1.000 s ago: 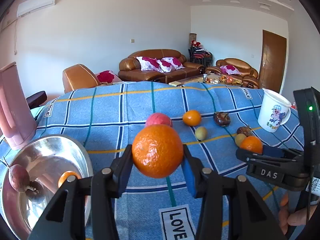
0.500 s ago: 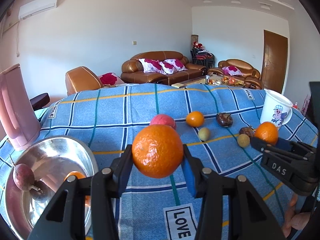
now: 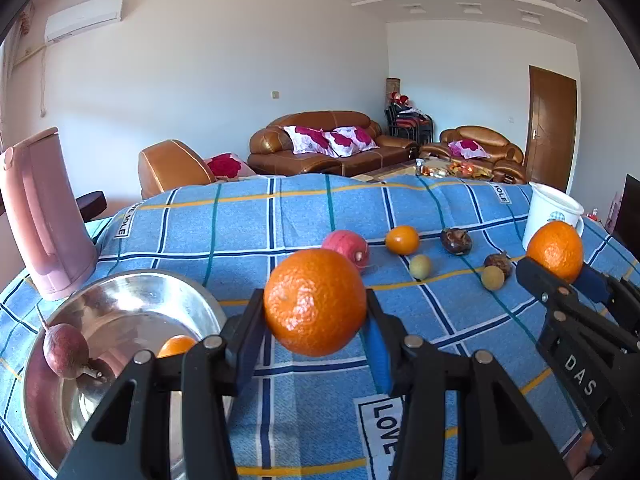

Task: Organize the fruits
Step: 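Carry both oranges over the steel bowl and open both tools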

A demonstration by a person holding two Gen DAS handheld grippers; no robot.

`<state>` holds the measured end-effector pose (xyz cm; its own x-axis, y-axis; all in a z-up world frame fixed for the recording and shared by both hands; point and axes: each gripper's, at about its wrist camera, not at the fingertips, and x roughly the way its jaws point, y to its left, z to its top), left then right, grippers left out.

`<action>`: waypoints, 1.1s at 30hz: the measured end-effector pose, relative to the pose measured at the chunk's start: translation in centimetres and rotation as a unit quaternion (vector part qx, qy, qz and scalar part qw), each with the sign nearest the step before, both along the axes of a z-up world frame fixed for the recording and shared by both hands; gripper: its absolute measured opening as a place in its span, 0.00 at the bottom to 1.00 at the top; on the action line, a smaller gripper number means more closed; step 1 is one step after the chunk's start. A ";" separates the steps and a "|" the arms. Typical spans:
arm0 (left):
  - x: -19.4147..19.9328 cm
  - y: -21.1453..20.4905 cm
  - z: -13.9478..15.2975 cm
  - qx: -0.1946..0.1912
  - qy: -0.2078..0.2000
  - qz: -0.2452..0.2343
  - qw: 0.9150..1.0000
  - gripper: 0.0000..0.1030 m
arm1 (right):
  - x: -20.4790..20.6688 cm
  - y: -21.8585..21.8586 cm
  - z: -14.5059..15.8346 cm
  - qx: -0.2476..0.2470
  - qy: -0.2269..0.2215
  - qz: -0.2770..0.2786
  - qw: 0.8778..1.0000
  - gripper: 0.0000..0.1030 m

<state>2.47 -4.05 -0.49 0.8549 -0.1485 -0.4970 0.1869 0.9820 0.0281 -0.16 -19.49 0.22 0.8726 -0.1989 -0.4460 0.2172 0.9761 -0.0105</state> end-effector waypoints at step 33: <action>-1.0 11.2 0.2 -0.016 -0.013 0.063 0.998 0.47 | 0.4 12.3 -0.3 -0.024 0.000 0.089 0.996 0.46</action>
